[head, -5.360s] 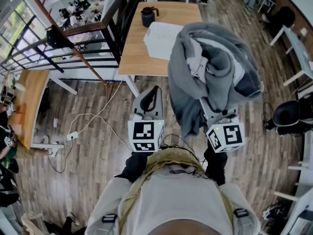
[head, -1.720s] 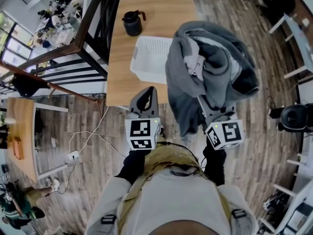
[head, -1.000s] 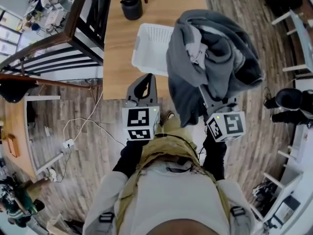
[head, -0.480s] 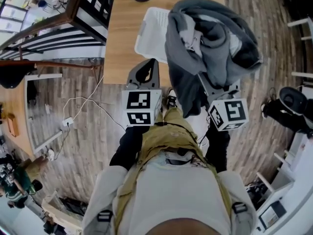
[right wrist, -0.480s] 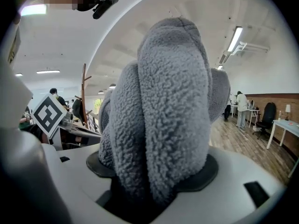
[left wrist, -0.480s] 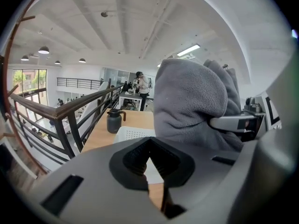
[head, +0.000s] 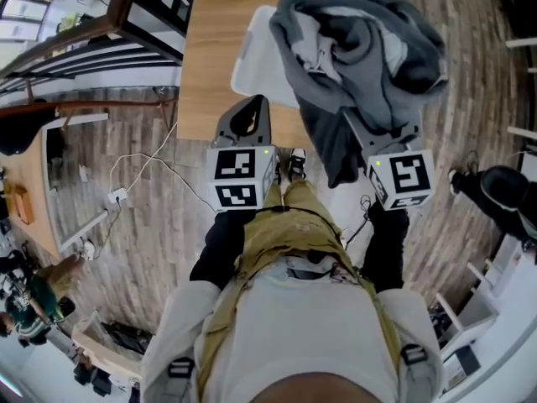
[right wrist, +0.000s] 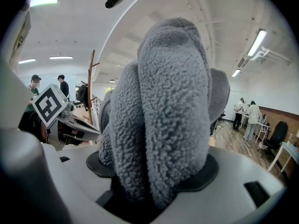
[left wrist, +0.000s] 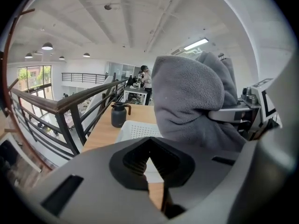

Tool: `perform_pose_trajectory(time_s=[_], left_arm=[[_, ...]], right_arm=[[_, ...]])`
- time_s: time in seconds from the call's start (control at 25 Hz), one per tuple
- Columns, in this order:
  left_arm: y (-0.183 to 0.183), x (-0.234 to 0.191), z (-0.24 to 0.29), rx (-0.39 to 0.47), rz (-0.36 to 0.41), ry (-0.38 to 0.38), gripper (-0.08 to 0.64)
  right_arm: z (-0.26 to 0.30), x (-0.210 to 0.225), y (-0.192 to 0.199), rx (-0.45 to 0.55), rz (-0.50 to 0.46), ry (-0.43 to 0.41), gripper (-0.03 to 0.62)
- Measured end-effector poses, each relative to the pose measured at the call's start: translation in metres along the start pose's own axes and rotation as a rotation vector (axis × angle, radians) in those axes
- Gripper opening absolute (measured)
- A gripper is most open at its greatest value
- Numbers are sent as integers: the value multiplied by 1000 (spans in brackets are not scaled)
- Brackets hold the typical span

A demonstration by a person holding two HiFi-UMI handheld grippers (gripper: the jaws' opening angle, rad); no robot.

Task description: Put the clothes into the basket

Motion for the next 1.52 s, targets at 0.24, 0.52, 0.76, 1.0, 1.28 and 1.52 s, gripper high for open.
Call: perform_pose_trajectory(time_s=[0.24,0.52,0.76,1.0,1.28,1.52], left_arm=[[-5,-12,8,-23,-42,-25,0],[-2,-27,37,-88,-71,-51,0],[-8,-30,48,-106,-85,-56,0],[-6,-32,67,-150,-93,-53,0],[-4,-37,78,-175,-102,-56,0],[3,-36,75,-191,-111,-59,0]], right_arm=[[32,9,-15,-68,-155,-29,342],[84,13,-9,-136,-234,-91,344],[120,10,7,-241,-330,-137,344],[146,6,29,-348,-354,-186,344],[176,4,53,-504,-463,-225,345],[193,-3,74,-588,-549,-278,347]])
Point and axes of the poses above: the fingertips, and each gripper's own axes: z forward along the fingers, x to its right, y out of its underside, the point moved 4 cm from there along -z, backward along the fingers, and after that the axes turned 15 degrees about -x, right-handed, at the moved point
